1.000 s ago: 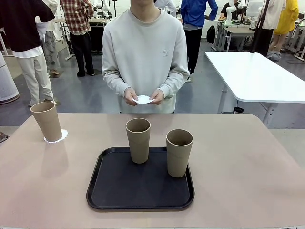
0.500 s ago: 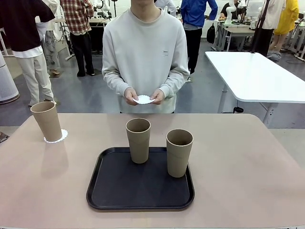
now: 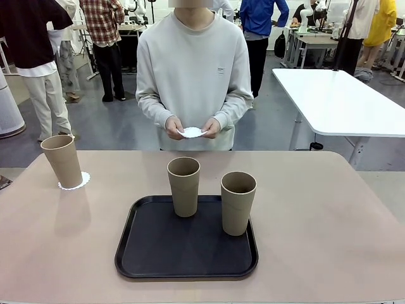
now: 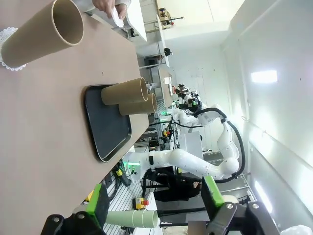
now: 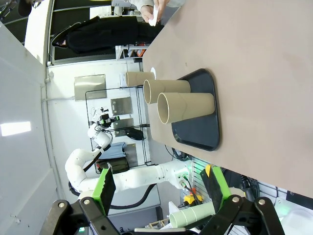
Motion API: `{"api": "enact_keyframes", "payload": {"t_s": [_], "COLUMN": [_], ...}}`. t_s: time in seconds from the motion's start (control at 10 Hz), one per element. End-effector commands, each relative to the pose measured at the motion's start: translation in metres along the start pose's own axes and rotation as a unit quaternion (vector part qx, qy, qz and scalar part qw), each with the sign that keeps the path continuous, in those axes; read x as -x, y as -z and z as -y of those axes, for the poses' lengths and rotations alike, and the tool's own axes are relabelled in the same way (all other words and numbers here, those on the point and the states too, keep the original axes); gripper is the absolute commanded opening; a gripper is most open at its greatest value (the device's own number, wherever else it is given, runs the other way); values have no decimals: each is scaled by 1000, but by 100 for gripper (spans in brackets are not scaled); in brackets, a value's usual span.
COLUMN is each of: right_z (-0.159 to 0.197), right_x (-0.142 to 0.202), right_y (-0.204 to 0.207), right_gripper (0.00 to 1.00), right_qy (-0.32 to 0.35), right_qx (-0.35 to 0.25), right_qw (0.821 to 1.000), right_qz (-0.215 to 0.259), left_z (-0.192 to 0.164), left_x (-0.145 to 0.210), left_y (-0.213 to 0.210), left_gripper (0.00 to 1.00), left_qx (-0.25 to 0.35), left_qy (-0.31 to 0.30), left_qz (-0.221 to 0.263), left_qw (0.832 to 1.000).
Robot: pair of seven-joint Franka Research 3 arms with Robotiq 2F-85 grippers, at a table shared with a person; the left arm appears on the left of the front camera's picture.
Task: Place coasters on the table and set cups on them.
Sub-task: Take one Reusable plastic cup from the Flat Tray and place it on a coaster set by the human.
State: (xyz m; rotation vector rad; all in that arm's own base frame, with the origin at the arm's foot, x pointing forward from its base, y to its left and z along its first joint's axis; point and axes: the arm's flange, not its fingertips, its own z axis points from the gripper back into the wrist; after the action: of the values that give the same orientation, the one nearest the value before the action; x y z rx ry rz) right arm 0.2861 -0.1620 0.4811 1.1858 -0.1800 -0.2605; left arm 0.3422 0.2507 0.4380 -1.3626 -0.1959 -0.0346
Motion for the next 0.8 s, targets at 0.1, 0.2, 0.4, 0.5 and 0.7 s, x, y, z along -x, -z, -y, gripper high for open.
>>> {"api": "enact_keyframes", "payload": {"t_s": [0.1,0.2,0.4,0.5,0.7], "right_z": [-1,-1,-1,-1,-1], "right_x": [-2,-2,-2,-2,-2], "right_y": [1,1,1,1,1], "right_gripper": [100,100,100,100,100], "right_qy": [-9,-9,-9,-9,-9], "right_qx": [-15,-15,-15,-15,-15], "right_qw": [1000,1000,1000,1000,1000], "right_qz": [3,3,3,3,3], "left_z": [1,1,1,1,1], "left_x": [1,1,1,1,1], "left_y": [0,0,0,0,0], "left_gripper": [100,100,100,100,100], "left_qx": [3,3,3,3,3], "left_qy": [-3,-3,-3,-3,-3], "left_qz": [2,2,2,2,2], "left_qw": [1000,1000,1000,1000,1000]}}
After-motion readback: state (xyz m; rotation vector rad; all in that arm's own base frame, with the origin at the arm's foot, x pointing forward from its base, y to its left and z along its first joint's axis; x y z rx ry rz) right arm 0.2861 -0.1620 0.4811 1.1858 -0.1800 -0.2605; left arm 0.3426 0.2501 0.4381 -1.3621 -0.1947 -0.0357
